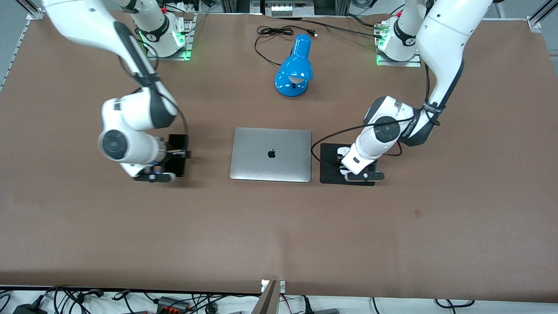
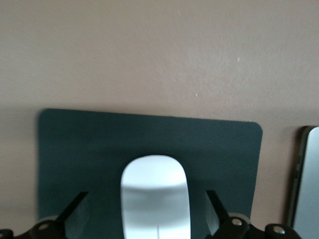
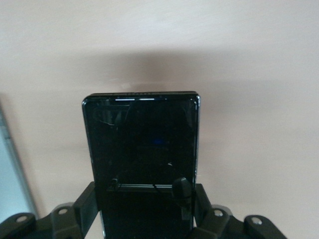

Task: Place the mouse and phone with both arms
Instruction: 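Carry the phone beside the laptop while the left gripper carries the mouse onto the pad, then lower the phone beside the laptop while the left gripper releases the mouse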

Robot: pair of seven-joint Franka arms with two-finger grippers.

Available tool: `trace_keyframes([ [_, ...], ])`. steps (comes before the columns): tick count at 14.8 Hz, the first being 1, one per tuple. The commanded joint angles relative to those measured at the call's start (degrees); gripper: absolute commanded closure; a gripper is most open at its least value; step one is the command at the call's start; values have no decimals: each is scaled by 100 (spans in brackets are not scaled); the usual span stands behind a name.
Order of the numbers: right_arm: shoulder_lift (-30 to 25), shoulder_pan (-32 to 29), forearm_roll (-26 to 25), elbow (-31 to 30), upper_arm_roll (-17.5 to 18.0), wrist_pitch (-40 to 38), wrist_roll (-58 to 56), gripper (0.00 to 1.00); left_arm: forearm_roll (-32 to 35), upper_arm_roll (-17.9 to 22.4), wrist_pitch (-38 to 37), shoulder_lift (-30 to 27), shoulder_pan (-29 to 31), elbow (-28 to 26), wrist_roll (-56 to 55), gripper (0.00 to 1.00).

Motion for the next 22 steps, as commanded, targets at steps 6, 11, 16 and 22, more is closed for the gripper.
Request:
trace_keyframes([
  [6,543,675,176,62,-49,804,691,92,189,28,-2667,-485,485,1413,682,0],
  [11,763,773,176,44,-49,980,744,92,189,10,-3773,-590,1109,2202,2106,0],
  [16,711,808,168,61,-49,998,1305,0,180,19,-5286,-959,1241,3039,2451,0],
  [22,-536,755,71,359,-111,235,1052,0,75,10,-6209,-1206,1514,3619,2792,0],
])
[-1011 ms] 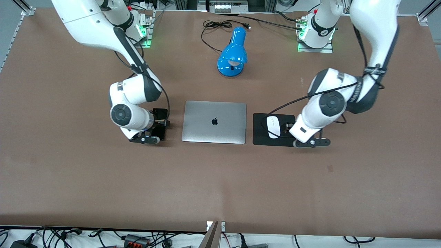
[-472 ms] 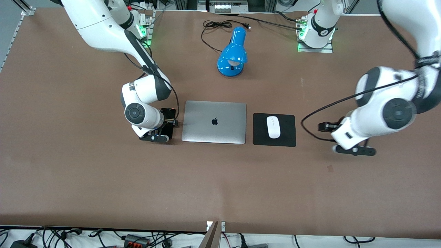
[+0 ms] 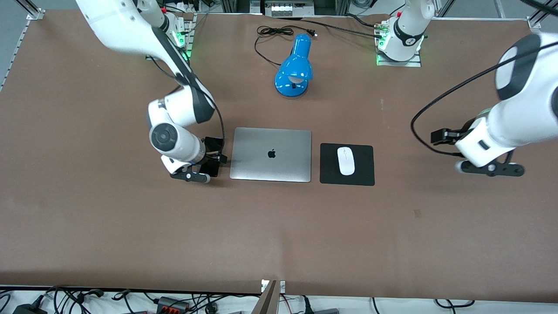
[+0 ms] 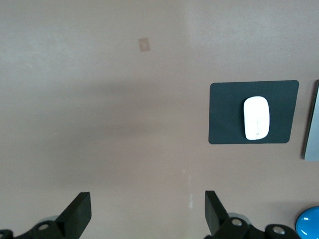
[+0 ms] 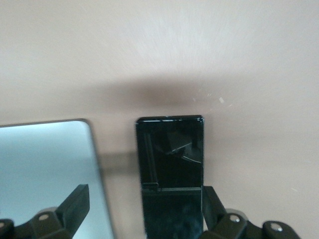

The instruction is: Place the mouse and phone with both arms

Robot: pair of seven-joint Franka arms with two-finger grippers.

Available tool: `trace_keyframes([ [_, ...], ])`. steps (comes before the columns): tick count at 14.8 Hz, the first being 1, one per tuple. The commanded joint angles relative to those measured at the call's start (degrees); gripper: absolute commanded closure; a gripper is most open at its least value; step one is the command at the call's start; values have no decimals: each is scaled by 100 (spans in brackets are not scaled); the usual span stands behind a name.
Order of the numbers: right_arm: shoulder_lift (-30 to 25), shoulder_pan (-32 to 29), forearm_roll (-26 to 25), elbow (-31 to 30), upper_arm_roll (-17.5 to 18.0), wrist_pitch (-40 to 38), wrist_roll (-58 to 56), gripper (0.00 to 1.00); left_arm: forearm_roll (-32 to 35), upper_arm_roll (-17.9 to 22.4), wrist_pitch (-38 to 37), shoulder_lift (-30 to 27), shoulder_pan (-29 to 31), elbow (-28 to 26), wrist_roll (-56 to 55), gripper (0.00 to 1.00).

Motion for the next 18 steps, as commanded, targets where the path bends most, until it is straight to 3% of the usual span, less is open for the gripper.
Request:
trace_keyframes([
  [1,-713,-34,-31,242,-100,-607,-209,0,-110,-17,-472,-162,165,221,359,0],
  [3,-811,-218,-31,847,-179,-1186,-482,0,-549,218,-473,-566,182,-41,360,0],
  [4,-794,-341,-31,1250,-206,-1563,-570,0,-960,594,-429,-846,104,-313,360,0],
  [5,-750,-481,-66,1707,-215,-1967,-710,0,-1286,938,-211,-1128,-27,-716,360,0],
  [7,-775,-658,-276,2184,-224,-2540,-992,0,-1342,1247,586,-1708,-195,-1315,264,0],
  [9,-802,-956,-268,2527,-267,-3067,-1185,0,-1176,1249,898,-2078,-274,-1781,307,0],
  [11,-846,-1254,-277,2958,-268,-3525,-1649,0,-773,1188,881,-2141,-415,-1827,351,0],
  [15,-978,-1519,-198,3012,-987,-3492,-2913,0,-692,1169,679,-2010,-424,-1608,912,0],
  [18,-1206,-1836,-198,3047,-945,-3474,-3384,0,-692,1161,608,-2001,-424,-1599,958,0],
])
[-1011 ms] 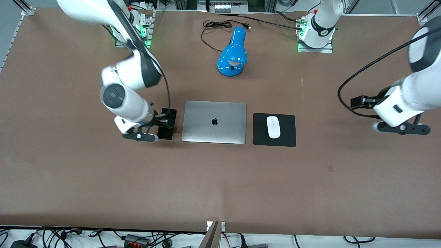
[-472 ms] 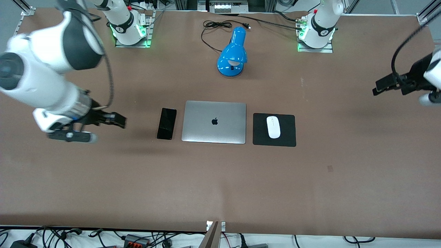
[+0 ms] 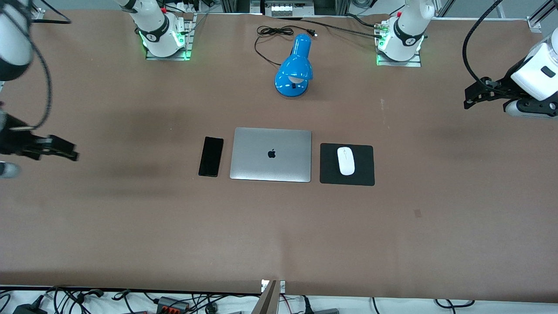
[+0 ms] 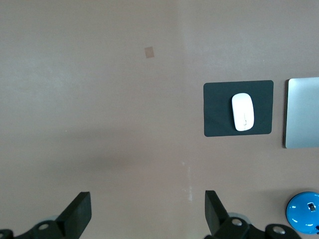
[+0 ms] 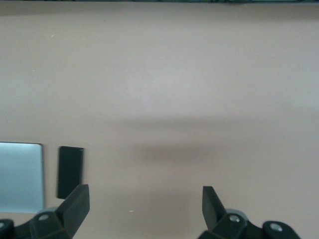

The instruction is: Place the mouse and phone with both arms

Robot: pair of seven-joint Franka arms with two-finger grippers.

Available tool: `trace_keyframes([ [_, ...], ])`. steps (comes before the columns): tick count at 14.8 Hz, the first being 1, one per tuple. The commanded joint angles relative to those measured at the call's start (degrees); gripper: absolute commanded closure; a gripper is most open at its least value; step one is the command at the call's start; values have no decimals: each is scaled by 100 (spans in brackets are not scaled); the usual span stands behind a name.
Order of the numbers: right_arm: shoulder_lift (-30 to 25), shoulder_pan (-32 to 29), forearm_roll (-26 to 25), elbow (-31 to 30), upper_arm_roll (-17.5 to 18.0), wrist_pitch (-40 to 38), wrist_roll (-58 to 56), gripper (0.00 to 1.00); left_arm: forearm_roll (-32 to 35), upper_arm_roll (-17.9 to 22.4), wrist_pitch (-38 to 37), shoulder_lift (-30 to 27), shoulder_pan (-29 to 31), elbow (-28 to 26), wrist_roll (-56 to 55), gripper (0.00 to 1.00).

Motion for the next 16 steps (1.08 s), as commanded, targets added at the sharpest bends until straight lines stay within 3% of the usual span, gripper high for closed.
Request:
trace_keyframes([
  [1,-216,-129,21,53,48,-101,-202,0,96,13,-60,-12,4,9,194,0],
  [5,-295,-77,-40,-78,75,-154,-140,0,88,65,-60,-3,57,9,203,0],
  [10,-1489,-68,-119,-2009,83,802,-149,0,88,39,-183,-12,48,18,212,0],
  [12,-1771,-77,-137,-2494,75,1005,-149,0,79,48,-183,-12,57,18,220,0],
  [16,-1922,-103,-128,-2584,48,700,-210,0,79,57,-192,-3,57,18,229,0],
])
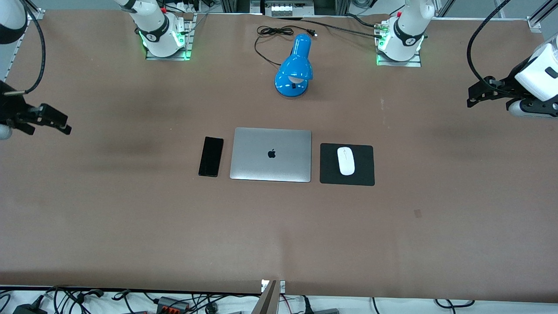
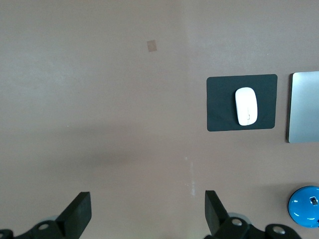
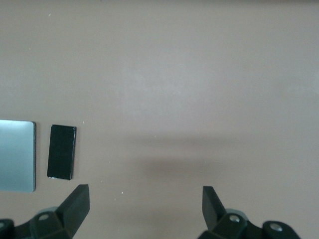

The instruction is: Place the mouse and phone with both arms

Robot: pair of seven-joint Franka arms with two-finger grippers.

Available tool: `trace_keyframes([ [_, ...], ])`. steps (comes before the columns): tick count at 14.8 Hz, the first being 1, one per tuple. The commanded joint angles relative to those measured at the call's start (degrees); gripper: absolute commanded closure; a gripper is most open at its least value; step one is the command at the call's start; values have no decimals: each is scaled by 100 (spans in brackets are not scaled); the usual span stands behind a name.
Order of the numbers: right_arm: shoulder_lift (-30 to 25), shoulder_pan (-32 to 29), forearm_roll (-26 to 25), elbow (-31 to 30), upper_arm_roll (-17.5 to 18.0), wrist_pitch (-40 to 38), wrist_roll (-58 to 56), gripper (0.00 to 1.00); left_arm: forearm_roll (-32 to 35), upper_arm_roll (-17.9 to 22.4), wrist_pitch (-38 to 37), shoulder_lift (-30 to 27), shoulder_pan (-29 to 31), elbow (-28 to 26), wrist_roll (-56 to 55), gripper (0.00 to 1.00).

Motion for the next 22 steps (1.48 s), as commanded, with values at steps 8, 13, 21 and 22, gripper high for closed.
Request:
trace_keyframes([
  [8,-240,-8,-16,-9,17,-270,-61,0,52,46,-72,29,12,114,148,0],
  [13,-267,0,-50,-18,34,-288,-26,0,61,2,-72,56,12,132,156,0],
  [21,-319,-290,-225,-26,360,-411,-17,0,52,2,-72,56,12,132,148,0],
  [22,-372,-281,-261,-35,368,-420,-17,0,52,2,-72,56,12,132,148,0],
])
